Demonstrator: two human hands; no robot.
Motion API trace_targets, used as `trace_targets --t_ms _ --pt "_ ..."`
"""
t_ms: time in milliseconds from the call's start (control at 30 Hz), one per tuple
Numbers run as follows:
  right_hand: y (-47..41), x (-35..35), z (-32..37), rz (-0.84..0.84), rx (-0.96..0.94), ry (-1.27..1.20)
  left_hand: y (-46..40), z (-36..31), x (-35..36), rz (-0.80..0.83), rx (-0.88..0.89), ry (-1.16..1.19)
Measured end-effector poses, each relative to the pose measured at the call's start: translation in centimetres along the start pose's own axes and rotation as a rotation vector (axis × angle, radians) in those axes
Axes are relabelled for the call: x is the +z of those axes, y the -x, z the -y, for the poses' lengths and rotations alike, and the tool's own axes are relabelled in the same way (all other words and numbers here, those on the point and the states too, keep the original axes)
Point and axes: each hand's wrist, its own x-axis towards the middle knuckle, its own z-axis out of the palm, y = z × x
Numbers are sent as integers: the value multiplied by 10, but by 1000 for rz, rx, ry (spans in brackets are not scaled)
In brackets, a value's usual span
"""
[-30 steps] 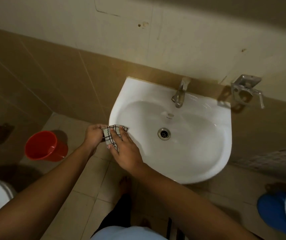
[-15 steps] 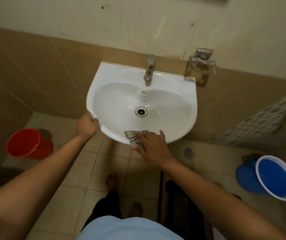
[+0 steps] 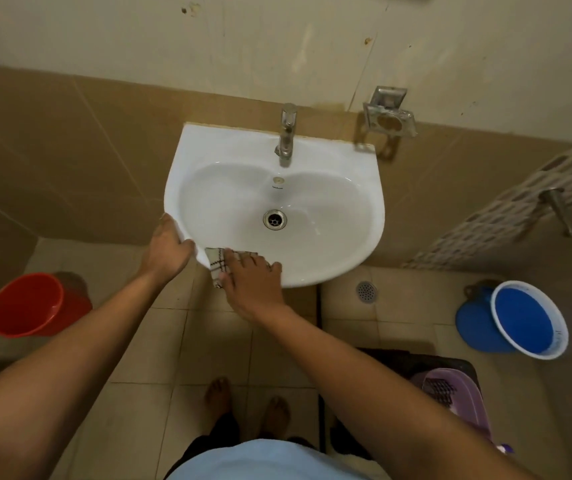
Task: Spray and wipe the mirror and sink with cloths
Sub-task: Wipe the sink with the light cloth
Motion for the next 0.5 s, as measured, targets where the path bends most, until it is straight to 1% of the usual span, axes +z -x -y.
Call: trace_targets --t_ms 100,200,267,400,500 --pt "-10 1 9 -23 18 -36 -11 1 -7 40 39 -31" --pt "1 -1 -8 -81 6 -42 -23 0 -14 80 61 -38" --pt "12 -2 -26 -106 32 -23 -31 -1 -16 89 51 -40" --pt "33 -16 -70 -176 135 51 -45 -7 -14 92 20 -66" --pt "43 -28 -98 -175 250 59 -49 -15 -18 98 -20 -60"
